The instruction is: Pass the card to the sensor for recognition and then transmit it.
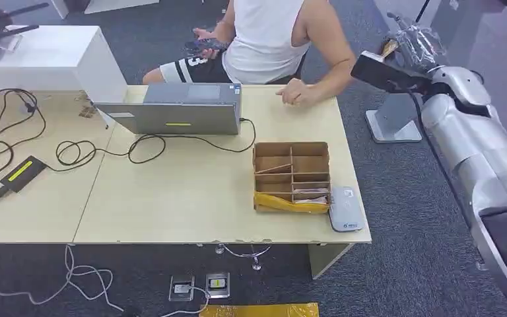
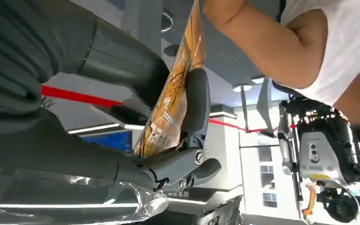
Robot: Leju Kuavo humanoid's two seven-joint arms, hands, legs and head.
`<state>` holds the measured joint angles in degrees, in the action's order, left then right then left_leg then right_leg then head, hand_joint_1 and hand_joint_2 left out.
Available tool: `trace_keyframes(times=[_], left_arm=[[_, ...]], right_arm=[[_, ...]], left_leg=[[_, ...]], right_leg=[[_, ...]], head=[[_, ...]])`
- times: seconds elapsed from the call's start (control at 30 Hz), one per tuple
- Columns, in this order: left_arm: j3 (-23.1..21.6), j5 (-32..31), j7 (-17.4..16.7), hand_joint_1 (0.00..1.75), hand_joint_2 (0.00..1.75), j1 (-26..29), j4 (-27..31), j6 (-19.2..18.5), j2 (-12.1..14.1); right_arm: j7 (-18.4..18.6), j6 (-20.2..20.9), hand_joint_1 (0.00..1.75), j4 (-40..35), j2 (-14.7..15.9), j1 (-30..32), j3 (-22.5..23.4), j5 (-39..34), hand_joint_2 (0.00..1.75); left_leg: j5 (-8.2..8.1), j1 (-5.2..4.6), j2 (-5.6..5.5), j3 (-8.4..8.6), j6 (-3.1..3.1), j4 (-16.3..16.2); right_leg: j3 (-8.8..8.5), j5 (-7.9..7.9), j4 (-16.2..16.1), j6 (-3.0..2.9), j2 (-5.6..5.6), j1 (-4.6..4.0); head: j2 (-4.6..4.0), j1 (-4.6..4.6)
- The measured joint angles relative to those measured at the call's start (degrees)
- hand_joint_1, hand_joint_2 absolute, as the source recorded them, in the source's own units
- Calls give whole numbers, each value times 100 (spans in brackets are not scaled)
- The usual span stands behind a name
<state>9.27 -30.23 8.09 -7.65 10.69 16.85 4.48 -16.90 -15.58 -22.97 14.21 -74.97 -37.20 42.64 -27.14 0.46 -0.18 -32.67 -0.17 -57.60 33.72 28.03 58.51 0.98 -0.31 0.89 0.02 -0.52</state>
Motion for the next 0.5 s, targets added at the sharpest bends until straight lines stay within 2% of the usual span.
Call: trace_keyframes(times=[0.23,0.5], left_arm=[[0,101,0,0,0,10,-2,59,-13],[0,188,0,0,0,31,0,142,-28]], right_arm=[[-144,334,175,-282,59,320,284,-857,175],[129,638,175,-977,367,1051,562,-1346,175]], left_leg=[[0,0,0,4,0,-1],[-1,0,0,7,0,-2]], right_leg=[[-1,0,-1,0,-1,0],[-2,0,-2,0,0,0]], head=[[0,2],[0,2]])
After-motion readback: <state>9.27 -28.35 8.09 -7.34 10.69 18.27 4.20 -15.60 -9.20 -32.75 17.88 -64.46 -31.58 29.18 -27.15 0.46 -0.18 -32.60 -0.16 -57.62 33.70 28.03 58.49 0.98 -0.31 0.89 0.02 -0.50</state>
